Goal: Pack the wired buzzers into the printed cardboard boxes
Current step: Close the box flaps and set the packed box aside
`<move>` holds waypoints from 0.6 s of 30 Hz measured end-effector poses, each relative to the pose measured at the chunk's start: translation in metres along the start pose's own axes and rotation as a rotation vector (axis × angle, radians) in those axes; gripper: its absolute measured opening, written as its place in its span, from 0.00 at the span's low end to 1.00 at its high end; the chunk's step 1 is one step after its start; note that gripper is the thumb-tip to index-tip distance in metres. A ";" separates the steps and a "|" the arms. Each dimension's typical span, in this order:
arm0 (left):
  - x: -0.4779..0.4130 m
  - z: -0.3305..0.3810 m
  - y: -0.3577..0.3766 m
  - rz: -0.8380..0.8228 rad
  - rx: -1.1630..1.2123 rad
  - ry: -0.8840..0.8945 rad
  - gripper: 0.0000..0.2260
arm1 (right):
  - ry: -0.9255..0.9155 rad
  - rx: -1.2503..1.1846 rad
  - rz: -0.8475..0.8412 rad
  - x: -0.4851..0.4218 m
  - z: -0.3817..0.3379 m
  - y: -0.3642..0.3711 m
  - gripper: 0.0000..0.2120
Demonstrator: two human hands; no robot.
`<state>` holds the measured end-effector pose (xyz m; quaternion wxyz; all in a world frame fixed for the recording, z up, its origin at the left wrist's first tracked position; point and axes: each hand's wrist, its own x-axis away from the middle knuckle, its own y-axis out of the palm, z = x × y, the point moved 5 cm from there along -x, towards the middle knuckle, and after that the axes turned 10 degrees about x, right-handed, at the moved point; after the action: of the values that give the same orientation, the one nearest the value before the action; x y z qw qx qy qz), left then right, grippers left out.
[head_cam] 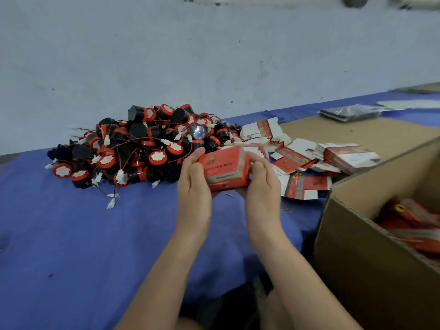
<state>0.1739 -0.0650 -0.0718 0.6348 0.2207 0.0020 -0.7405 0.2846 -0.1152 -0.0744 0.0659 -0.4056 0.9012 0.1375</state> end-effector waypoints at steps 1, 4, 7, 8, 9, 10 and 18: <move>0.004 0.008 0.017 -0.035 0.023 0.005 0.16 | -0.015 -0.023 0.033 0.000 -0.013 -0.014 0.15; 0.022 0.035 0.082 -0.141 0.066 0.075 0.15 | 0.030 -0.134 0.160 0.003 -0.038 -0.063 0.16; 0.042 0.057 0.157 -0.222 0.197 0.009 0.14 | 0.103 -0.309 0.279 0.015 -0.048 -0.112 0.18; 0.052 0.062 0.184 -0.304 0.232 -0.056 0.14 | 0.113 -0.363 0.285 0.020 -0.049 -0.125 0.18; 0.065 0.069 0.212 -0.429 0.228 -0.108 0.16 | 0.119 -0.396 0.280 0.025 -0.049 -0.135 0.16; 0.079 0.077 0.236 -0.580 0.181 -0.121 0.19 | 0.120 -0.401 0.274 0.028 -0.048 -0.143 0.14; 0.065 0.078 0.212 -0.633 0.096 -0.003 0.21 | 0.042 -0.249 0.056 0.026 -0.038 -0.110 0.06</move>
<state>0.3416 -0.1889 0.0359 0.3618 0.2377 0.0345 -0.9008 0.3498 -0.2148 -0.0650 -0.0075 -0.3882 0.8893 0.2416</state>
